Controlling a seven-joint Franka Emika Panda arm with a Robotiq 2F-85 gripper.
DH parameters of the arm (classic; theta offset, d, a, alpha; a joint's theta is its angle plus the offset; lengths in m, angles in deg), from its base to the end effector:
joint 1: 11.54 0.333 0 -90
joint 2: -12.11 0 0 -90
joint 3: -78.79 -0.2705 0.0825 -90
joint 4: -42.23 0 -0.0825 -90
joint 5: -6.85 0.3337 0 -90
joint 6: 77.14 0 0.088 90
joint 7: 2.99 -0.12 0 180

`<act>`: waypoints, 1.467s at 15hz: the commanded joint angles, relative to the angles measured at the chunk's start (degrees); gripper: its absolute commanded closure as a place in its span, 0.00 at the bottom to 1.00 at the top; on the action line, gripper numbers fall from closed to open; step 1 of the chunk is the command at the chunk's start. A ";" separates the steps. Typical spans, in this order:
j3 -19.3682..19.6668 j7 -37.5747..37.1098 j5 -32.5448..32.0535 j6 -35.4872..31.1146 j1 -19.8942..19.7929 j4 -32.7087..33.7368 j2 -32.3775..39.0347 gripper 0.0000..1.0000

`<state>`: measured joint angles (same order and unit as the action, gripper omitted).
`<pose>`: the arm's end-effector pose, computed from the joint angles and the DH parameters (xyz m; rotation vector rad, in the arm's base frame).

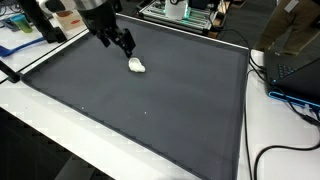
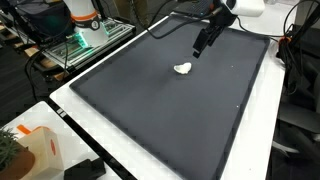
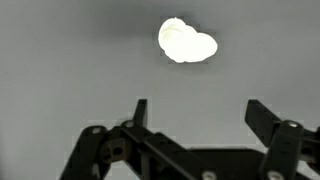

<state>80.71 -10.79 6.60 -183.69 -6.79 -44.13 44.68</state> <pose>0.6065 0.0320 0.2914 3.0791 -0.1259 -0.3291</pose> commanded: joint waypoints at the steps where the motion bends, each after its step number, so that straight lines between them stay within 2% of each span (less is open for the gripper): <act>1: -1.29 -0.04 1.64 3.76 -1.18 3.27 1.92 0.00; 2: -0.81 -0.19 0.07 1.56 -0.54 1.16 0.52 0.00; 5: -0.97 -0.18 0.55 2.19 -0.61 1.99 1.04 0.00; 10: -0.60 -1.31 0.85 8.54 -0.98 10.57 6.97 0.00; 12: -0.62 -2.05 1.23 13.71 -1.10 15.52 10.35 0.00; 22: -1.00 -3.56 1.85 29.49 -0.93 36.73 25.00 0.00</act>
<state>80.34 -13.02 7.47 -160.14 -7.24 -15.73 64.27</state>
